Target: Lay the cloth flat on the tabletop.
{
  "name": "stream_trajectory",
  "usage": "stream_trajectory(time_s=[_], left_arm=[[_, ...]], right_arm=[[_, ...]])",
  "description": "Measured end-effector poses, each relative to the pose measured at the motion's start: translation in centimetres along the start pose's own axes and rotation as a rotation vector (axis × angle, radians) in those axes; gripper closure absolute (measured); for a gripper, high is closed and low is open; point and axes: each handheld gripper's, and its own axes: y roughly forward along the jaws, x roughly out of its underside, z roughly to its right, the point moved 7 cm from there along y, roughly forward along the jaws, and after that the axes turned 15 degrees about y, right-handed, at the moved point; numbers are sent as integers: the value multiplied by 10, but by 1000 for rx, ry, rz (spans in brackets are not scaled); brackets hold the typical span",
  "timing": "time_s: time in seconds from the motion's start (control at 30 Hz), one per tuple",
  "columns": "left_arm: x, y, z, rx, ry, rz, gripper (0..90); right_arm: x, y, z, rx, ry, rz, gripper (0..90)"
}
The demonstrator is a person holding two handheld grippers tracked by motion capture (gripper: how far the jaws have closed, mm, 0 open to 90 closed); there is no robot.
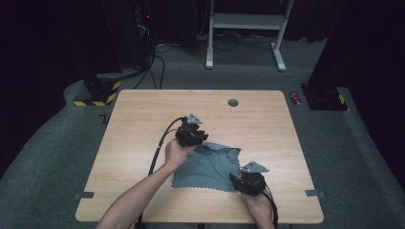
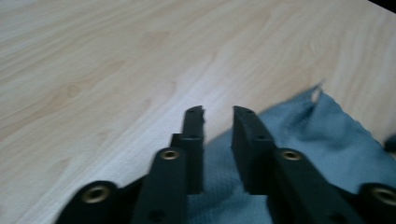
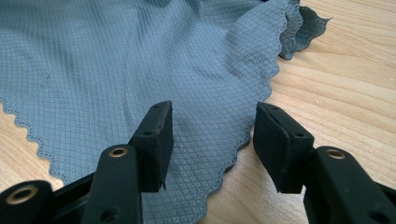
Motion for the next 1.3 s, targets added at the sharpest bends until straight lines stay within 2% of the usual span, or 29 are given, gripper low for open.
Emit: stream_trajectory(time_s=[0.13, 0.27, 0.33, 0.43, 0.6, 0.7, 0.8, 0.83, 0.9, 1.0, 1.07, 1.23, 1.3], left_arm=[[4, -3, 4, 17, 18, -24, 564], [7, -4, 11, 3, 68, -32, 528], [10, -3, 17, -6, 79, -31, 523], [16, 0, 20, -16, 68, -38, 519], [24, 5, 21, -23, 74, -78, 519], [25, 11, 20, -27, 75, -99, 595], [25, 18, 17, 3, 53, -118, 750], [24, 20, 15, 2, 46, -120, 823], [21, 22, 13, 4, 35, -117, 898], [14, 25, 11, 13, 25, -122, 900], [7, 27, 7, 10, 34, -123, 900], [-3, 31, -2, -2, 4, -114, 900], [-4, 31, -3, 13, -4, -111, 900]], right_arm=[[0, 0, 0, 2, 4, 1, 474], [0, 0, 0, 6, 9, 1, 468], [0, 0, 0, 7, 8, 2, 467], [0, 0, 0, 10, 9, 2, 466], [0, 0, 0, 9, 10, 1, 466], [0, 0, 0, 11, 7, 2, 461], [0, 0, 0, 14, 7, 2, 457], [0, 0, 0, 14, 8, 2, 457], [0, 0, 1, 14, 8, 2, 457], [0, 0, 0, 13, 9, 1, 457], [0, 0, 1, 13, 7, 1, 457], [0, 0, 1, 12, 6, 1, 457], [0, 0, 1, 12, 8, 1, 457]])
